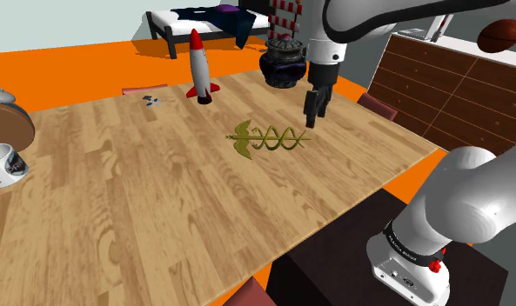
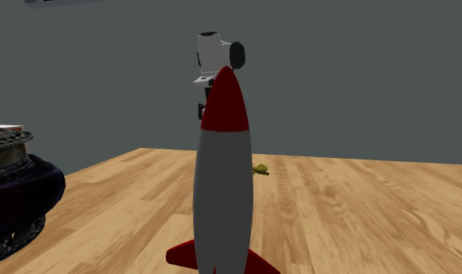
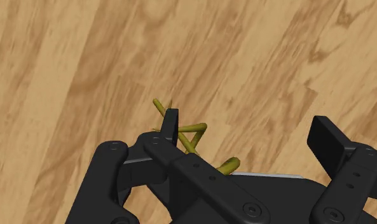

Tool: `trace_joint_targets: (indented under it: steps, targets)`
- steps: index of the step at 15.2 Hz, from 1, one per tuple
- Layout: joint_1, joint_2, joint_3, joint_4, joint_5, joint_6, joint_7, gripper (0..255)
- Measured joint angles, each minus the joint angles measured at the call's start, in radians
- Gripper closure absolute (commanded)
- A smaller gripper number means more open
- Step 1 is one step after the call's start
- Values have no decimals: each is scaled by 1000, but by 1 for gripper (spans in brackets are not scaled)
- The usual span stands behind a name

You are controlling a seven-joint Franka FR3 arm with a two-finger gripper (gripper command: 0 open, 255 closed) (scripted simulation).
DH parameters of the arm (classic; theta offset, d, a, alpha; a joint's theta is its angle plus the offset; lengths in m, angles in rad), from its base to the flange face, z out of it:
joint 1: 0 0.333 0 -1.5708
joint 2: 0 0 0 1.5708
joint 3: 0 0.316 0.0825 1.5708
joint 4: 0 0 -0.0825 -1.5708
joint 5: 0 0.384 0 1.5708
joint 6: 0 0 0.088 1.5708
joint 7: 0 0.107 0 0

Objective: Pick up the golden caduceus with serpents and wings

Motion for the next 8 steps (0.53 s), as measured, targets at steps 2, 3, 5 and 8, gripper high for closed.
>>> trace_joint_targets:
  steps: [2, 3, 5, 8]
  targets:
    - [25, 65, -2, 27, -2, 53, -74, 0]
    - [37, 98, -3, 32, -2, 88, -111, 0]
    - [61, 163, -3, 61, -1, 141, -184, 0]
    - [96, 252, 6, 108, 4, 208, -287, 0]
